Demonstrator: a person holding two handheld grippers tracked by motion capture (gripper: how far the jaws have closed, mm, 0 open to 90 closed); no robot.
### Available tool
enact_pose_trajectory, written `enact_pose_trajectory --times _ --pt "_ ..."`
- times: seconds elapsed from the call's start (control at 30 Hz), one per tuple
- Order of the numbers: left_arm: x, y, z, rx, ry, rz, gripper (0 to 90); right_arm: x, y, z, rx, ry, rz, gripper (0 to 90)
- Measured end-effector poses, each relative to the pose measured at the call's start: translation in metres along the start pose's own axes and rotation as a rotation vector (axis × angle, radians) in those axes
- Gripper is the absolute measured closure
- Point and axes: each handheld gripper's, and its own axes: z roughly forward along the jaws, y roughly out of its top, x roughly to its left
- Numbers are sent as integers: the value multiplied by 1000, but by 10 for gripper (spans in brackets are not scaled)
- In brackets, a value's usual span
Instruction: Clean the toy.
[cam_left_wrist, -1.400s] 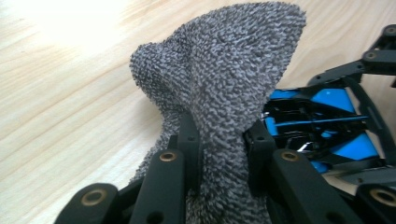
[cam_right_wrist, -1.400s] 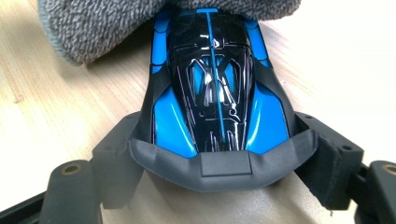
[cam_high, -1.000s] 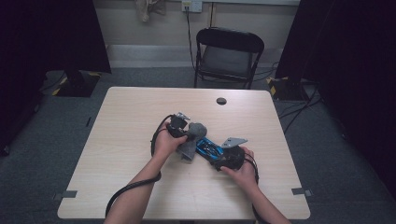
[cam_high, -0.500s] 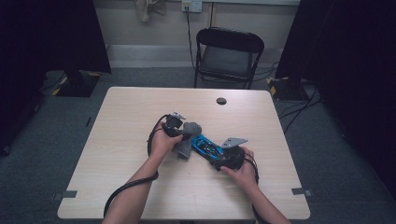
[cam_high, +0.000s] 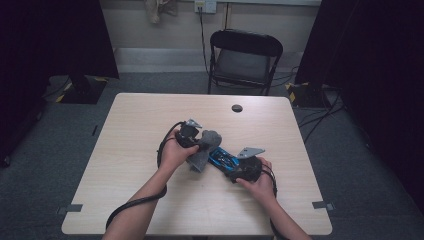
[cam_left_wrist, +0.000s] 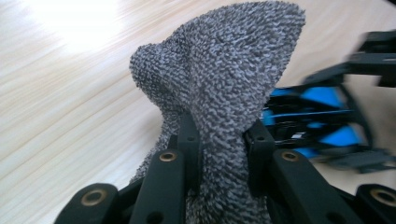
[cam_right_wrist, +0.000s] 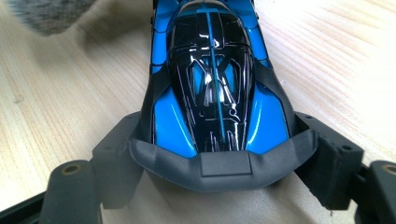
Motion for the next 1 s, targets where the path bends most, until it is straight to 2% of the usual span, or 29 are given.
enact_pose_trajectory --times 0.1,0.17,0.2,0.37,0.6,0.73,1.0 --pt "-14 2 1 2 -27 38 738 0 0 0 0 0 0 240" --pt "-27 2 4 3 -66 55 738 0 0 0 0 0 0 240" --pt "-27 2 4 3 -66 55 738 0 0 0 0 0 0 240" --pt "-44 0 11 22 -126 78 738 0 0 0 0 0 -1 240" --pt "-59 -5 29 55 -205 94 737 0 0 0 0 0 -1 240" --pt "-61 -4 34 59 -197 90 737 0 0 0 0 0 -1 240" --pt "-47 -1 31 41 -156 50 738 0 0 0 0 0 0 240"
